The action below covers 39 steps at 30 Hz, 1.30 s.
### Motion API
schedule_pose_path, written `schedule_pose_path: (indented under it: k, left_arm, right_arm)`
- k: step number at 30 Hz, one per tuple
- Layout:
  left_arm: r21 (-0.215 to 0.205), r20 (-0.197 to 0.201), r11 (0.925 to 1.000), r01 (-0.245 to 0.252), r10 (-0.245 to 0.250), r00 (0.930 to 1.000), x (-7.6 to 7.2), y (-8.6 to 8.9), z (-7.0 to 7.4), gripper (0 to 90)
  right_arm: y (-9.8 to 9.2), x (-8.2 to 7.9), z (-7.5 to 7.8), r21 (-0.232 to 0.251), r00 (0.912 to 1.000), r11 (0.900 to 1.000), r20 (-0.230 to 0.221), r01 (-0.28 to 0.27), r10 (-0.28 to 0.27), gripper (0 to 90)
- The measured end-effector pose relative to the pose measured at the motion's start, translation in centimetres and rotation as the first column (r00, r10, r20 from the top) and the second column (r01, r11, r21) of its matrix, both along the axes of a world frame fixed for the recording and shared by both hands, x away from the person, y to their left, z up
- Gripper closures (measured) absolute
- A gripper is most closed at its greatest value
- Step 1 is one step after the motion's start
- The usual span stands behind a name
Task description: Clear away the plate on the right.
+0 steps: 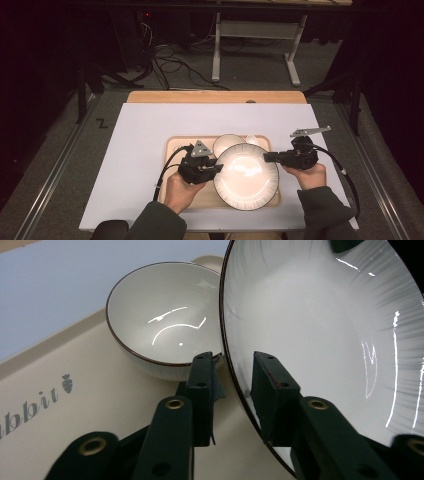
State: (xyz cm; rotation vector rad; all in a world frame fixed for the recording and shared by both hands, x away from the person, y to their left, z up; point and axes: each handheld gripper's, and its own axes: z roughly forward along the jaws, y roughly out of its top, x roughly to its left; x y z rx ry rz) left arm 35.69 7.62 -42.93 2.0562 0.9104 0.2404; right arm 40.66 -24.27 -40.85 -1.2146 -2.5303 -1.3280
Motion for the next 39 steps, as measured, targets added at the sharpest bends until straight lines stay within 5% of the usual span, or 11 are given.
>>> schedule_pose_path:
  k: [17, 26, 33, 39]
  left_arm:
    - [-0.044, -0.089, 0.998, -0.046, 0.042, 0.9951, 1.2, 2.5, 0.8, 84.8]
    - [-0.007, -0.007, 0.9976, -0.069, 0.069, 0.9976, 0.6, 2.7, 2.6, 86.8]
    - [0.017, 0.017, 0.9983, -0.055, 0.055, 0.9983, 0.5, 2.7, 3.7, 87.0]
    - [-0.001, 0.014, 0.9976, -0.07, 0.07, 0.9975, 0.5, 3.6, 4.2, 86.9]
  right_arm:
    - [2.3, -0.1, -0.1, -0.022, 0.999, 0.999, 0.022, -0.039, 0.039, 85.3]
    - [2.9, -0.6, 0.2, -0.021, 0.997, 0.998, 0.05, -0.058, 0.059, 84.7]
    - [3.0, -1.2, 0.3, -0.029, 0.9931, 0.996, 0.084, -0.08, 0.083, 83.4]
    - [2.3, -1.6, 0.8, -0.04, 0.9901, 0.997, 0.122, -0.064, 0.068, 65.1]
